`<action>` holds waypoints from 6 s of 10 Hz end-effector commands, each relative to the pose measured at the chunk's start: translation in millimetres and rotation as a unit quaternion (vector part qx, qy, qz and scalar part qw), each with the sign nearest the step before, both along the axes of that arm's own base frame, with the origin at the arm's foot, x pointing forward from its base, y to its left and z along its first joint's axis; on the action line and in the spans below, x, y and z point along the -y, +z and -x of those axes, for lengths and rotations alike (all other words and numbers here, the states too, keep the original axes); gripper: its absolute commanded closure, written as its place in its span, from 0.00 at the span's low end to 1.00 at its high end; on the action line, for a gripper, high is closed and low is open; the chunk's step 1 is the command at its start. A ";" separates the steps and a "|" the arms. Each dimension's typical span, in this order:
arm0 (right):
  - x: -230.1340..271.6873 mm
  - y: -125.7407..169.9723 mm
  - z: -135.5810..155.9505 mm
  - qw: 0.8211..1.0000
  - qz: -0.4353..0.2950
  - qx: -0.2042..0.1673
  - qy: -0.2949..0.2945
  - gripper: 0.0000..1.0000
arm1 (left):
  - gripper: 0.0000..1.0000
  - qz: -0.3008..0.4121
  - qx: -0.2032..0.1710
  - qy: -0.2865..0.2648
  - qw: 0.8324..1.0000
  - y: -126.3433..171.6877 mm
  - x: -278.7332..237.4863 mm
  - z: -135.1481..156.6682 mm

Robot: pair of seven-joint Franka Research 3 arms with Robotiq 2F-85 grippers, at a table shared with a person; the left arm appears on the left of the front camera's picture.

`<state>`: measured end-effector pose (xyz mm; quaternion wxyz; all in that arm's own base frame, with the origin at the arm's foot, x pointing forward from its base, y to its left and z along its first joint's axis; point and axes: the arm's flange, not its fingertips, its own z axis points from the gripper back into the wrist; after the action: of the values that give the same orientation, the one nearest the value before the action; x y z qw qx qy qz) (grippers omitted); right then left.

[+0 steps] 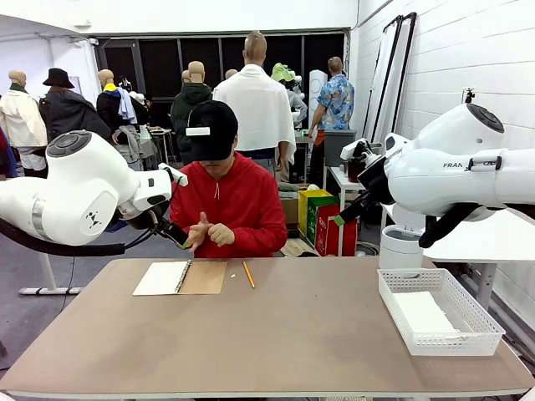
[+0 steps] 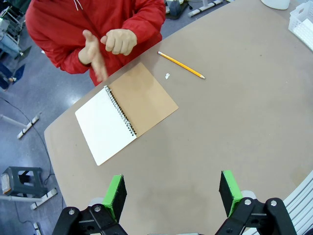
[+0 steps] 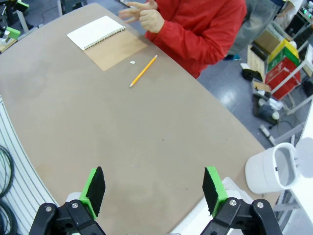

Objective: Sort the paper based on its condition.
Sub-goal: If a person hands you a paper, place it in the Organizing basket , and if it's crumpled, put it in the Trash can.

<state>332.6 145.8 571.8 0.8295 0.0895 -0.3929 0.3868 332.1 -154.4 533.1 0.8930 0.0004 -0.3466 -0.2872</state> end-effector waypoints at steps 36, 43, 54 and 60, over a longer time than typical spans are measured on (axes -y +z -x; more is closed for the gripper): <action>-182.5 -108.6 -28.7 0.968 0.166 -0.091 0.163 0.00 | 0.00 -0.001 0.000 0.000 1.000 0.1 0.2 0.3; -224.4 -176.0 -41.1 0.940 0.201 -0.159 0.226 0.00 | 0.00 -0.001 0.000 0.000 1.000 0.1 0.2 0.3; -236.0 -239.7 -67.2 0.934 0.221 -0.162 0.229 0.00 | 0.00 -0.001 0.000 0.000 1.000 0.1 0.2 0.3; -242.0 -252.6 -77.9 0.934 0.222 -0.166 0.225 0.00 | 0.00 -0.001 0.000 0.000 1.000 0.1 0.2 0.3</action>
<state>406.2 381.1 322.6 0.7703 0.0566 -0.1182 0.6241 332.1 -154.5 533.1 0.8929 0.0004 -0.3466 -0.2873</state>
